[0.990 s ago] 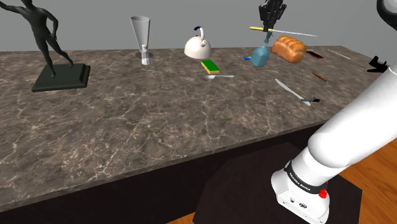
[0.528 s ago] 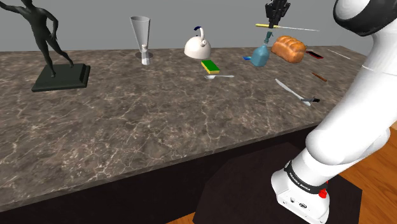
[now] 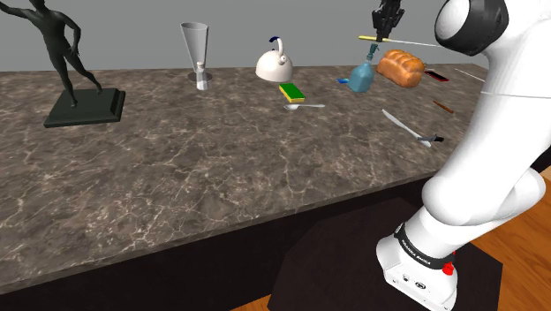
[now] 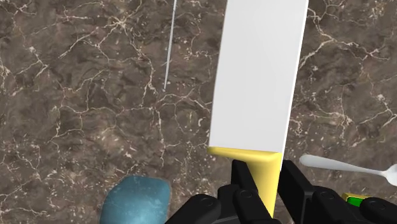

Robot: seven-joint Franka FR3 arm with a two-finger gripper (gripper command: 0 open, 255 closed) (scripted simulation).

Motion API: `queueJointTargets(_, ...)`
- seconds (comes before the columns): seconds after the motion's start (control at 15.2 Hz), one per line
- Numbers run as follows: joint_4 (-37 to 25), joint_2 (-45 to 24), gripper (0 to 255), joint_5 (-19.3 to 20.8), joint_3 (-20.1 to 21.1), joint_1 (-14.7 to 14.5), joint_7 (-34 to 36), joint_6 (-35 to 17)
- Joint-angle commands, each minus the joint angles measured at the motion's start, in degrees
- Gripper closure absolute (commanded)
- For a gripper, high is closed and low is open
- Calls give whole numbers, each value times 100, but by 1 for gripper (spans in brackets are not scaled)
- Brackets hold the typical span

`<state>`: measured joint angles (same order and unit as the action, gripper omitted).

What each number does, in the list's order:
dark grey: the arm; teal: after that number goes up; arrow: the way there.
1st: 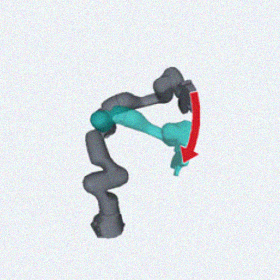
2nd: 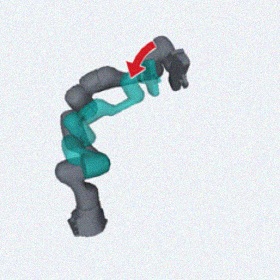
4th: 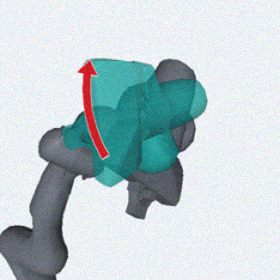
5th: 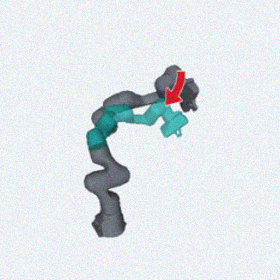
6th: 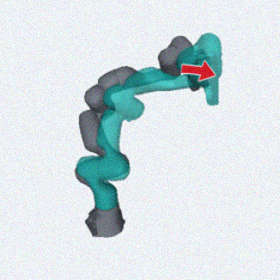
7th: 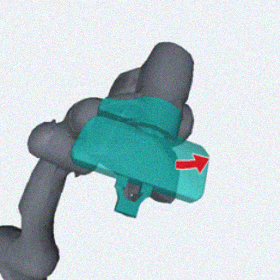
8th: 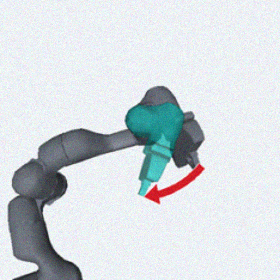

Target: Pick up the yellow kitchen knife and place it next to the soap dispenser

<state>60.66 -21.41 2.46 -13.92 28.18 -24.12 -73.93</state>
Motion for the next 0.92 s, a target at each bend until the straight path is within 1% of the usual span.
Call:
queueJointTargets(0.0,256,71,255,13,2,-16,17,-190)
queueJointTargets(0.4,1077,305,255,57,13,-76,95,-776)
queueJointTargets(0.86,1833,453,255,85,23,-115,169,-1383)
